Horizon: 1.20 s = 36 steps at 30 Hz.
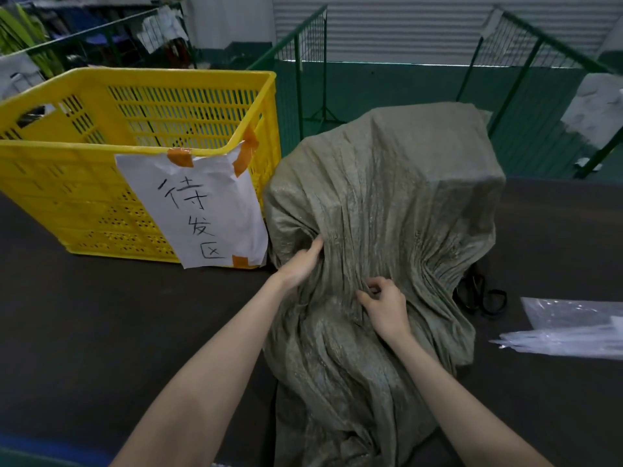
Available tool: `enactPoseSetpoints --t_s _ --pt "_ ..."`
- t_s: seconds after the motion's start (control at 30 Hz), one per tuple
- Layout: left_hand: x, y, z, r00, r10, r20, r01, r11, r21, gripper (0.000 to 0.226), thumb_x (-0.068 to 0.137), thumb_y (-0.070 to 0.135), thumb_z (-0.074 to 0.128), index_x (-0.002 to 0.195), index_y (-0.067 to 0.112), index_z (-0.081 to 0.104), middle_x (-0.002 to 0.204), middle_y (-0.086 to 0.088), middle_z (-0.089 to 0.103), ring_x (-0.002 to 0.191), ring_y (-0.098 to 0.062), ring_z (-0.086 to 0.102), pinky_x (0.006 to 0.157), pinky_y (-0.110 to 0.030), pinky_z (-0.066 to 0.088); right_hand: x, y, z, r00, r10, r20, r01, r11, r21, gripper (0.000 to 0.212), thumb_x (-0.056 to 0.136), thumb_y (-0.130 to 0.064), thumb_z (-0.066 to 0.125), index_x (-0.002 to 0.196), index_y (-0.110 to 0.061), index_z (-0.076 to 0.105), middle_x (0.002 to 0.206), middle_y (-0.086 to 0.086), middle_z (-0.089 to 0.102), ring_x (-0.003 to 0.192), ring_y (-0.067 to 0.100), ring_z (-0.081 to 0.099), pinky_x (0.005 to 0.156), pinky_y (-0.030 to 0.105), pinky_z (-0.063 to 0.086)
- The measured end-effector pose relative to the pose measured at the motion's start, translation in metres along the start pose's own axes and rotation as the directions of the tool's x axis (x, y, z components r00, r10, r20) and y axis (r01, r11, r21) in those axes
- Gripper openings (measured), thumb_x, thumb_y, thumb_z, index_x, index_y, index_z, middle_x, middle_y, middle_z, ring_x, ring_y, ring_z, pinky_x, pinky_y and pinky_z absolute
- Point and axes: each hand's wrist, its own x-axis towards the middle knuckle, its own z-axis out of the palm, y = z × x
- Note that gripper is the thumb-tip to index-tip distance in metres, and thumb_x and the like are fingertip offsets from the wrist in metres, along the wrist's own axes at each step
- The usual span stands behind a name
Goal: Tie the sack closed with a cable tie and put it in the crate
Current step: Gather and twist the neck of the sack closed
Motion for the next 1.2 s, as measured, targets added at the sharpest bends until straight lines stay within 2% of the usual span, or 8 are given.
enactPoseSetpoints --t_s 0.2,0.23,0.27,0.3,0.33,0.7,1.07,1.2 --pt "-0.026 0.004 0.014 0.992 0.122 -0.033 -0.122 0.992 -0.005 0.059 0.101 0.042 0.033 0.123 -0.008 0.055 0.097 -0.042 0.047 0.103 -0.040 0.053 0.092 -0.036 0.043 -0.002 0.008 -0.005 0.998 -0.036 -0.059 0.041 0.995 0.087 0.017 0.083 -0.010 0.062 0.098 -0.005 0.066 0.092 0.012 0.068 0.089 0.026 0.061 0.076 0.030 0.043" --pt "-0.029 0.004 0.015 0.986 0.157 -0.059 -0.158 0.987 -0.021 0.052 0.101 0.037 0.037 0.117 -0.008 0.059 0.078 -0.020 0.068 0.091 -0.040 0.057 0.081 -0.030 0.048 -0.003 0.008 -0.007 0.996 -0.046 -0.073 0.054 0.993 0.103 0.015 0.083 -0.010 0.062 0.097 -0.006 0.066 0.090 0.011 0.069 0.087 0.025 0.061 0.074 0.028 0.042" --pt "-0.031 0.005 0.016 0.981 0.173 -0.089 -0.178 0.983 -0.049 0.045 0.101 0.033 0.039 0.121 -0.006 0.044 0.099 -0.004 0.036 0.077 -0.037 0.060 0.075 -0.019 0.049 -0.005 0.008 -0.009 0.995 -0.055 -0.088 0.066 0.990 0.125 0.013 0.083 -0.009 0.062 0.095 -0.006 0.066 0.087 0.010 0.069 0.085 0.024 0.061 0.072 0.027 0.041" --pt "-0.037 0.005 0.017 0.979 0.166 -0.116 -0.175 0.982 -0.074 0.029 0.100 0.032 0.041 0.098 0.010 0.059 0.065 -0.015 0.042 0.068 -0.023 0.059 0.064 -0.012 0.047 -0.006 0.009 -0.010 0.993 -0.063 -0.102 0.079 0.984 0.158 0.011 0.082 -0.007 0.062 0.092 -0.007 0.066 0.084 0.009 0.068 0.082 0.023 0.061 0.070 0.027 0.040" --pt "-0.039 0.001 0.015 0.977 0.175 -0.125 -0.187 0.978 -0.092 0.022 0.099 0.034 0.042 0.088 0.016 0.038 0.077 0.018 0.040 0.072 -0.013 0.056 0.064 -0.011 0.045 -0.008 0.009 -0.012 0.991 -0.073 -0.113 0.094 0.976 0.195 0.008 0.082 -0.006 0.062 0.090 -0.009 0.065 0.081 0.008 0.068 0.079 0.023 0.061 0.068 0.027 0.041" --pt "-0.038 -0.013 -0.009 0.977 -0.019 0.210 0.158 0.729 -0.666 0.046 0.092 0.040 0.053 0.125 0.009 0.059 0.122 -0.014 0.065 0.112 -0.028 0.060 0.091 -0.041 0.048 -0.030 0.008 -0.015 0.971 -0.175 -0.162 0.217 0.929 0.300 0.009 0.084 -0.008 0.066 0.087 -0.016 0.063 0.074 -0.002 0.060 0.069 0.012 0.053 0.064 0.020 0.040" --pt "-0.010 0.030 0.040 0.966 -0.156 0.206 0.197 0.961 -0.194 0.080 0.058 0.064 0.076 0.120 0.015 0.063 0.115 -0.010 0.069 0.109 -0.025 0.063 0.105 -0.043 0.042 -0.046 0.001 -0.012 0.955 -0.276 -0.113 0.295 0.930 0.221 0.009 0.079 -0.006 0.069 0.084 -0.014 0.069 0.084 -0.001 0.067 0.083 0.011 0.060 0.075 0.018 0.043" --pt "-0.011 0.031 0.051 0.980 -0.151 0.132 0.162 0.984 -0.077 0.045 0.077 0.027 0.074 0.115 0.004 0.062 0.110 -0.017 0.069 0.102 -0.029 0.065 0.095 -0.044 0.050 -0.050 0.002 -0.012 0.959 -0.260 -0.109 0.278 0.936 0.217 0.009 0.079 -0.008 0.070 0.087 -0.013 0.071 0.085 -0.001 0.067 0.086 0.011 0.060 0.077 0.012 0.039"
